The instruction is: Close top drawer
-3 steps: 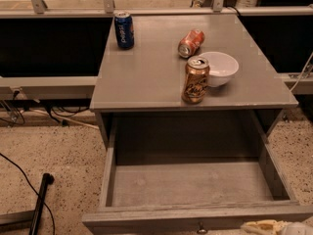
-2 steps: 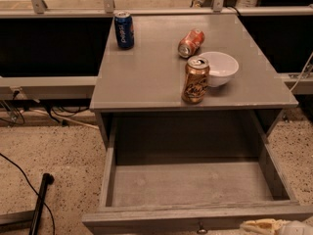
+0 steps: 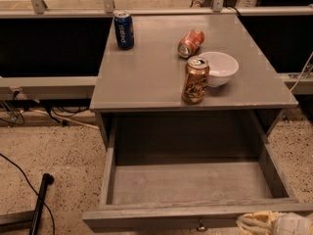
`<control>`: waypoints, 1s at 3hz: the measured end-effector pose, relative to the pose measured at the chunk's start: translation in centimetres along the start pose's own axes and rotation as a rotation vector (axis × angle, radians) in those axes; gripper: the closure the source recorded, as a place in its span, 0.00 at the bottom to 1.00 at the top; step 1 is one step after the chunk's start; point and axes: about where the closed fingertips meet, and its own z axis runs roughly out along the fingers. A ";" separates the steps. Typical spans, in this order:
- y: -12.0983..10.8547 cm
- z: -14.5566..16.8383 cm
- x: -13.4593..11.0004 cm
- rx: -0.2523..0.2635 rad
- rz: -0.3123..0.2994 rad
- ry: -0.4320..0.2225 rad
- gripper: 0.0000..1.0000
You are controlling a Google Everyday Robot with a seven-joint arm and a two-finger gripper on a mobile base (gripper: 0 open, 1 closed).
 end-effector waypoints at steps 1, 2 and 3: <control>-2.4 1.1 -0.7 0.036 -0.015 -0.027 1.00; -3.5 1.7 -1.1 0.050 -0.024 -0.043 1.00; -5.0 2.6 -1.5 0.057 -0.025 -0.072 1.00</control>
Offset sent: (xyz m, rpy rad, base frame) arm 0.0563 0.0011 0.0058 0.0268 -0.0926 -0.0163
